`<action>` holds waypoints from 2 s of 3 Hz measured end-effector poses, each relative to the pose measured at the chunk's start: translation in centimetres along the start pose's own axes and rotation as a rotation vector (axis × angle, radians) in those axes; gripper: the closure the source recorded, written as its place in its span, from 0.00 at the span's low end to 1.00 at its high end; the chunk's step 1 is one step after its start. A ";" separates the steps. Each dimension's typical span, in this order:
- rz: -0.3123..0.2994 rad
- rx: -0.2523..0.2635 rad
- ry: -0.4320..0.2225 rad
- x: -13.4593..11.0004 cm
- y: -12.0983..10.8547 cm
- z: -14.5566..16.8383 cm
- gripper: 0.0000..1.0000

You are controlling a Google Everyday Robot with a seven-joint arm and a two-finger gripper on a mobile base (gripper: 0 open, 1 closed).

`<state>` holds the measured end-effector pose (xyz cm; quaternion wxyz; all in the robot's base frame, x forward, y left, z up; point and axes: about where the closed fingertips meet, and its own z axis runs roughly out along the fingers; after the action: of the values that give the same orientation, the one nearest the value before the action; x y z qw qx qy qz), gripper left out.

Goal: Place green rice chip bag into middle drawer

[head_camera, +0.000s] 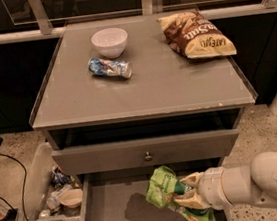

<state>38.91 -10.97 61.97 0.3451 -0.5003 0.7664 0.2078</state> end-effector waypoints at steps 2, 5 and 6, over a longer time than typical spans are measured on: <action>0.033 0.012 0.000 4.5 -4.1 8.2 1.00; -0.006 0.119 0.009 9.6 -6.9 17.2 1.00; 0.001 0.134 0.024 10.5 -7.1 18.8 1.00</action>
Offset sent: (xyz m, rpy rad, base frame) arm 0.0908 0.0160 -0.1450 0.0012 0.0029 -0.0550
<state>48.70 -8.00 41.78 0.3685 -0.4782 0.7829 0.1503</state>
